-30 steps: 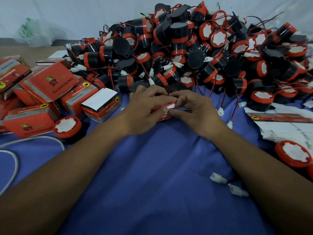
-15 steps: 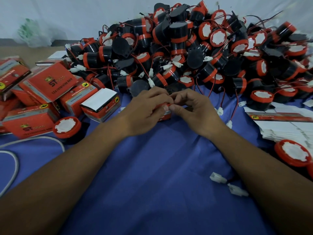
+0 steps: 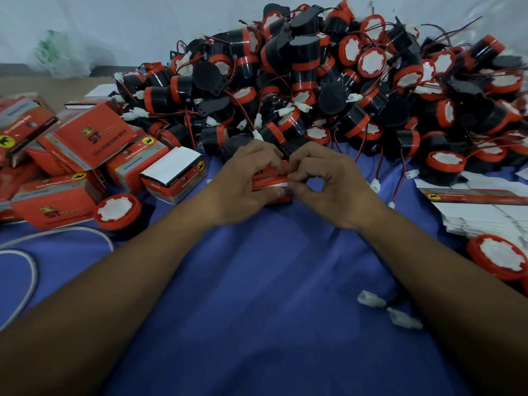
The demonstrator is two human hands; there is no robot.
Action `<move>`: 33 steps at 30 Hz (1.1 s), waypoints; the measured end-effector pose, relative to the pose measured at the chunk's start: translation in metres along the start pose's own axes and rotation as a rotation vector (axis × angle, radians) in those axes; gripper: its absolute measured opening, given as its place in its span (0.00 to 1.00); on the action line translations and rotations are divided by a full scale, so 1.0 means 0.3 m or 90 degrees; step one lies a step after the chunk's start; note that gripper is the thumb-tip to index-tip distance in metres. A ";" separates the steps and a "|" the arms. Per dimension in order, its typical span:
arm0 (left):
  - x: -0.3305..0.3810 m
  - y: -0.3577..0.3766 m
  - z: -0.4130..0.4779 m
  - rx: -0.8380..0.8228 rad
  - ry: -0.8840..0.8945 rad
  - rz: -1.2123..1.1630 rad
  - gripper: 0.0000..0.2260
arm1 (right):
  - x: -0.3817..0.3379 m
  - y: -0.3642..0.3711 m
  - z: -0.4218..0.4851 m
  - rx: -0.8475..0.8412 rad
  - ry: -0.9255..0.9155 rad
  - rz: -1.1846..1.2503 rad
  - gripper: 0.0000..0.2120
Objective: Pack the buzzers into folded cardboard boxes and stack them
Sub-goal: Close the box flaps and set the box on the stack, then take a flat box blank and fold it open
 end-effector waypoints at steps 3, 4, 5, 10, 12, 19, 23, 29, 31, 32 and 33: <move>0.004 -0.001 -0.009 0.027 0.033 0.028 0.08 | -0.007 0.004 0.003 -0.030 -0.031 -0.005 0.05; 0.010 0.004 -0.013 0.038 0.059 0.051 0.07 | -0.004 0.006 -0.002 -0.042 -0.033 -0.009 0.05; 0.015 0.009 -0.017 0.048 0.084 0.069 0.07 | 0.000 0.009 -0.009 -0.059 -0.032 -0.015 0.04; 0.015 0.024 -0.023 0.038 0.140 0.056 0.07 | 0.012 0.024 -0.027 -0.091 -0.050 -0.039 0.05; -0.016 0.035 -0.023 0.007 0.100 0.062 0.10 | 0.021 0.036 -0.027 -0.083 -0.027 0.000 0.06; -0.101 0.001 -0.039 0.009 0.005 0.076 0.32 | 0.130 0.003 -0.050 0.067 0.212 0.236 0.08; -0.113 -0.010 -0.031 0.065 -0.004 0.040 0.23 | 0.076 0.033 -0.031 -0.054 0.064 0.052 0.27; -0.070 -0.015 -0.031 0.071 0.014 0.073 0.21 | 0.066 0.022 -0.021 -0.008 0.015 0.001 0.23; -0.020 -0.048 -0.028 0.098 0.060 0.109 0.20 | 0.073 0.027 -0.030 -0.016 0.042 -0.003 0.28; -0.014 -0.110 -0.027 0.157 0.072 0.151 0.20 | 0.080 0.020 -0.034 -0.010 0.063 -0.013 0.32; -0.018 -0.200 -0.029 0.234 0.063 0.206 0.20 | 0.088 0.001 -0.037 0.011 0.086 -0.034 0.33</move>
Point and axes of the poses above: each hand's wrist, its own z-axis towards the middle knuckle, its own y-axis out of the palm, x = y × z, the point moved 7 cm from there along z, towards the middle knuckle, and after that the axes turned 6 degrees about -y, right-handed, at the moved point
